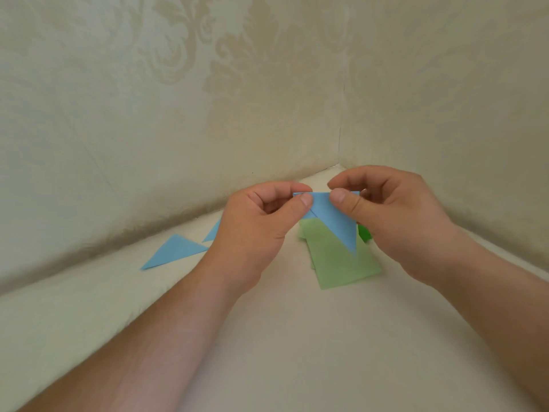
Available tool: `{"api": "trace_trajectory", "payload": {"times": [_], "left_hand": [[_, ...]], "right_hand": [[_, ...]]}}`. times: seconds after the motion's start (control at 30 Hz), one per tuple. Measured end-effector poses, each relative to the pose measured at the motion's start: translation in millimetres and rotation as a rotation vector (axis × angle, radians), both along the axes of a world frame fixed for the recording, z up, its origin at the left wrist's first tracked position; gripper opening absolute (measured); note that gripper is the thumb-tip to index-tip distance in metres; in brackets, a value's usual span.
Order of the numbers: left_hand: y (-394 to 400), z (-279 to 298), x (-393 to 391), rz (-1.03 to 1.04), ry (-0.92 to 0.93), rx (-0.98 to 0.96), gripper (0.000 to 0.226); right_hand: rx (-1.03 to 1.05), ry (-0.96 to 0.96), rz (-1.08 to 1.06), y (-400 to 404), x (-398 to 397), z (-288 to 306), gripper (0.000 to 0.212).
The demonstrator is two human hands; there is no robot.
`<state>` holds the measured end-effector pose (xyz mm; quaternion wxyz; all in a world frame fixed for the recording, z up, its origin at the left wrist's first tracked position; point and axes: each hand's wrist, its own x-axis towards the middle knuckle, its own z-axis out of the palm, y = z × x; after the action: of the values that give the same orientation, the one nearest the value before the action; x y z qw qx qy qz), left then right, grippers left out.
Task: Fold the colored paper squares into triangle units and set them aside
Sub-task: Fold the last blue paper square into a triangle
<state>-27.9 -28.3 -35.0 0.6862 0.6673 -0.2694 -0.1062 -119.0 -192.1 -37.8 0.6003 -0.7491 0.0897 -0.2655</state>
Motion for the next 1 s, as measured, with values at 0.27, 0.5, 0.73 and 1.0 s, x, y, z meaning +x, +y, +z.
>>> {"api": "trace_trajectory", "payload": {"times": [0.27,0.5,0.73,1.0], "left_hand": [[-0.1,-0.1,-1.7,-0.039,0.012,-0.011,0.011],[1.2,1.0,-1.5,-0.078,-0.053,0.057,0.014],[-0.6,-5.5,-0.3,-0.060,-0.136,0.114,0.004],[2.3,-4.8,-0.1,-0.010,-0.280,0.146,0.019]], "right_hand": [[-0.035,0.020,0.020,4.3,-2.6,3.3,0.012],[-0.064,0.068,0.001,5.3,-3.7,4.6,0.014],[-0.100,0.104,0.021,9.7,-2.7,2.6,0.018],[-0.053,0.065,0.044,5.6,-1.4,-0.7,0.009]]}}
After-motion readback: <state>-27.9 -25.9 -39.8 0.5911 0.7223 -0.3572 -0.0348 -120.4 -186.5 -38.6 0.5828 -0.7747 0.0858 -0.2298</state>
